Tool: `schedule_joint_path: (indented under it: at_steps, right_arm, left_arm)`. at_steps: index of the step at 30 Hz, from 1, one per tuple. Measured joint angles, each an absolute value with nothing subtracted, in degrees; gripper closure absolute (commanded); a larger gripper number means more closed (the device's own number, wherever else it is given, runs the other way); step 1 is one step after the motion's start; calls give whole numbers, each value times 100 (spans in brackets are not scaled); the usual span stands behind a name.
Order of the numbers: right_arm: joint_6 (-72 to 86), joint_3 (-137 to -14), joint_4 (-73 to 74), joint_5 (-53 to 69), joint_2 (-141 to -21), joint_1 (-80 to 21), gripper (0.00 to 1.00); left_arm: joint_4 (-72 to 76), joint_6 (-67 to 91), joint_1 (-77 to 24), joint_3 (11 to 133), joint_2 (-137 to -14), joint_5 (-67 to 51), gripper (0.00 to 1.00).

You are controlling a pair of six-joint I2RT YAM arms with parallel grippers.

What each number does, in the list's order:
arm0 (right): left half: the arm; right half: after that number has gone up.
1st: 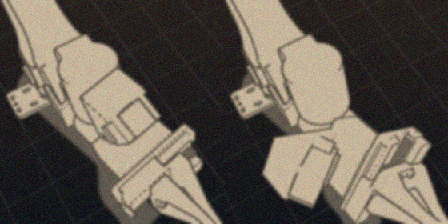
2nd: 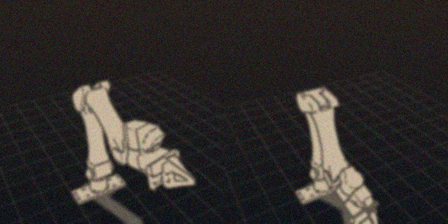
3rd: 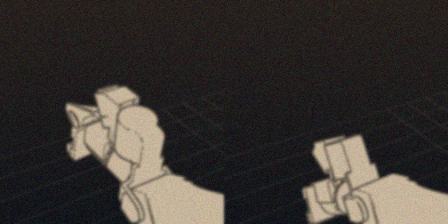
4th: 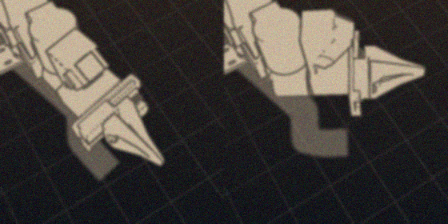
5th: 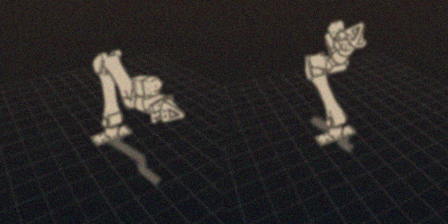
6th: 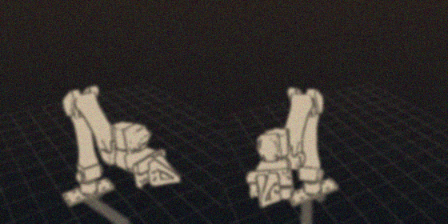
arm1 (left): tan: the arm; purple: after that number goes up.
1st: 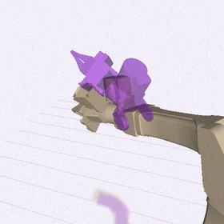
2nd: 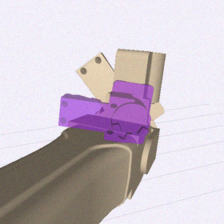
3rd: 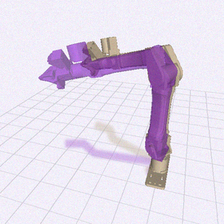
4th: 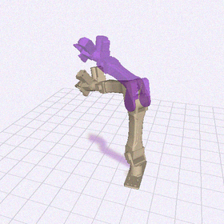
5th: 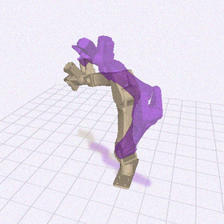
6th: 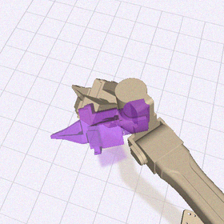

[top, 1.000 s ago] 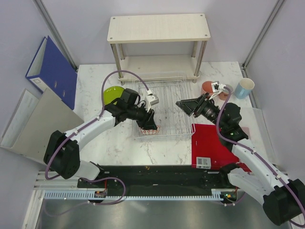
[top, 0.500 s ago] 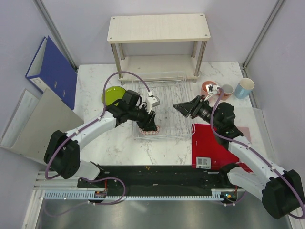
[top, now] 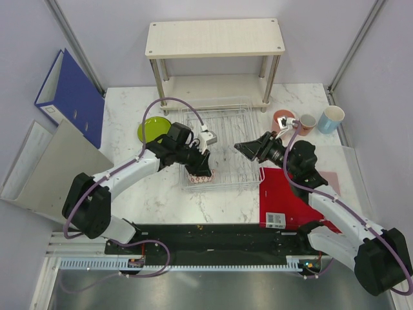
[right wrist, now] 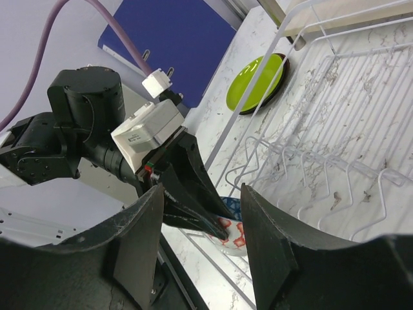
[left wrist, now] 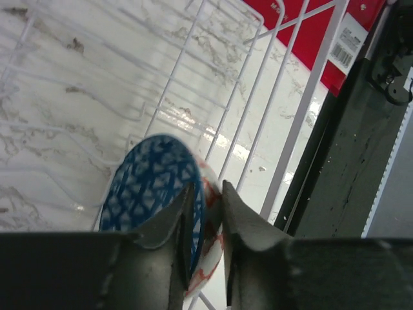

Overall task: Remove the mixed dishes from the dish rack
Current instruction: Pick up the cup from the dish rack.

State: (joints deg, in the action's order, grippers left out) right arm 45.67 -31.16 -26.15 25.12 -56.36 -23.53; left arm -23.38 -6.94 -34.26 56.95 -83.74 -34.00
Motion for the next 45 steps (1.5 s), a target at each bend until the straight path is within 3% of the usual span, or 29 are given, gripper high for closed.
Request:
schedule_joint_path:
  at_steps: [1, 3, 17, 38, 45]
  right_arm:
    - [4565, -3098, -2617, 2510, -5636, -2353, 42]
    - [4567, -3063, -2620, 2504, -5636, -2353, 42]
    - [4569, -3002, -2637, 2471, -5714, -2353, 43]
    - [4536, -3002, -2477, 2383, -5614, -2353, 44]
    - [4475, -3256, -1468, 1918, -5461, -2353, 44]
  left_arm:
    - [-2281, -666, -3424, 5701, -8394, -3439, 92]
    - [-2224, -569, -3433, 5723, -8464, -3544, 98]
    - [-2497, -215, -3444, 5902, -8562, -3664, 98]
    - [-2867, -200, -3452, 7502, -8621, -3874, 98]
    - [-2836, -493, -3822, 7325, -8331, -2958, 98]
